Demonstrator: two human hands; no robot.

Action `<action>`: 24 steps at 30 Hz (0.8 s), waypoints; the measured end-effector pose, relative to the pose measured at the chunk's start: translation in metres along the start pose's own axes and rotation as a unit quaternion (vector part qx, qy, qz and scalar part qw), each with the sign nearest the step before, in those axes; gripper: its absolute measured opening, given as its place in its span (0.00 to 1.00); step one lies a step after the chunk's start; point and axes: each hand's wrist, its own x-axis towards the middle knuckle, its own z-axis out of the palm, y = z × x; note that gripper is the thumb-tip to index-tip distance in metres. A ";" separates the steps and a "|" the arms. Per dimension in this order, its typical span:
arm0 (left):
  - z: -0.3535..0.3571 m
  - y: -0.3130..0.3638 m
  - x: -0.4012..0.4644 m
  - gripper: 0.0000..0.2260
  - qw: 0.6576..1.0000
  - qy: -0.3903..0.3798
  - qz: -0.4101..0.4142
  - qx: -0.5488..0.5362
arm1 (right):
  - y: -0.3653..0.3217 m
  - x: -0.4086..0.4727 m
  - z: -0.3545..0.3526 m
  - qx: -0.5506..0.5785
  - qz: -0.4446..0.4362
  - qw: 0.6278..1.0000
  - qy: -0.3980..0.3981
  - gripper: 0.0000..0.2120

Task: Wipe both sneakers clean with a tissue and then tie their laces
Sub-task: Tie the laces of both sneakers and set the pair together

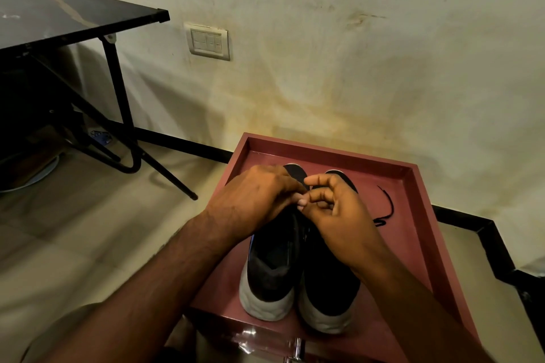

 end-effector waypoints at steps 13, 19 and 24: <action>0.000 -0.005 -0.003 0.08 0.919 -0.021 -0.281 -0.275 | 0.004 -0.008 0.009 -0.292 -0.168 0.941 0.025 0.13; 0.004 -0.006 -0.005 0.16 0.899 -0.069 -0.300 -0.312 | 0.007 -0.014 0.018 -0.303 -0.135 0.943 -0.019 0.24; 0.004 -0.006 -0.003 0.16 0.861 -0.029 -0.322 -0.392 | -0.007 -0.009 0.007 -0.132 -0.111 0.985 0.017 0.06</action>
